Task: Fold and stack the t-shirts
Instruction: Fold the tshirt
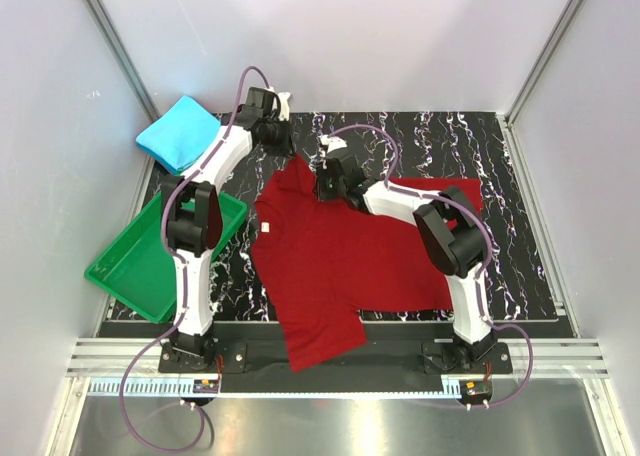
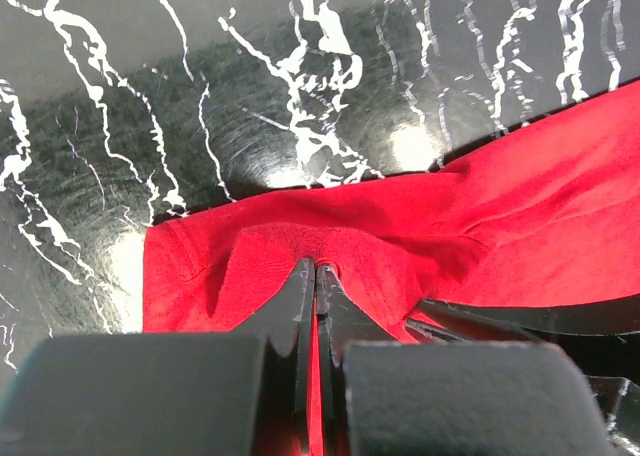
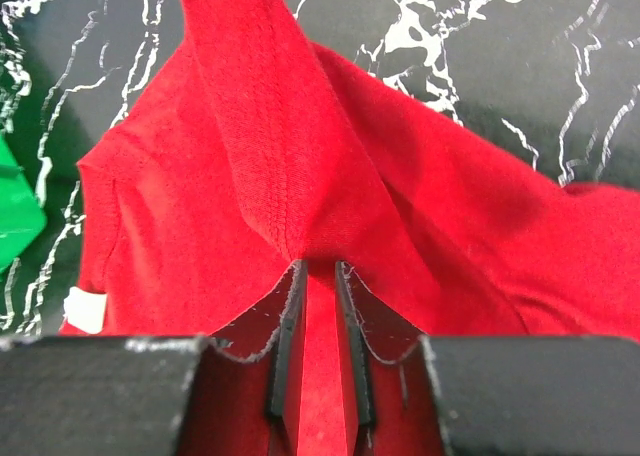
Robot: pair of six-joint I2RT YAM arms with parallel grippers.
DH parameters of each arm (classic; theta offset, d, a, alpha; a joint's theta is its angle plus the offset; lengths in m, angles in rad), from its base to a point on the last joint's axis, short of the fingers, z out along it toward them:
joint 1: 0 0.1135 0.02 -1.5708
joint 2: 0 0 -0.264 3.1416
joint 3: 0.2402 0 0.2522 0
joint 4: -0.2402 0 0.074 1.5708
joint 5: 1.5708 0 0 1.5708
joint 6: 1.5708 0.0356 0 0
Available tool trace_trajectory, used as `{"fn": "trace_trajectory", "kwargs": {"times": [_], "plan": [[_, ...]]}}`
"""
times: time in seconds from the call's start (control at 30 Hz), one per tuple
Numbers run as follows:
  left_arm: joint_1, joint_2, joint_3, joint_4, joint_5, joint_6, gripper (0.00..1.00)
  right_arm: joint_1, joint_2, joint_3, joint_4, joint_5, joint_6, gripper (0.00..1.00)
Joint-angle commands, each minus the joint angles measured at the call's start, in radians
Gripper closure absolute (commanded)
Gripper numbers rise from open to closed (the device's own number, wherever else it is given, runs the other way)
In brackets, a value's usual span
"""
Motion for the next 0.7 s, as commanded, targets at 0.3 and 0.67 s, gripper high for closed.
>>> {"fn": "trace_trajectory", "kwargs": {"times": [0.3, 0.67], "plan": [[0.013, 0.074, 0.057, 0.078, -0.055, 0.002, 1.00, 0.022, 0.026, 0.071, -0.009, 0.044, -0.088, 0.70], [0.015, 0.097, 0.062, 0.154, -0.067, -0.029, 1.00, 0.055, 0.005, 0.076, -0.011, 0.082, -0.146, 0.70]]}}
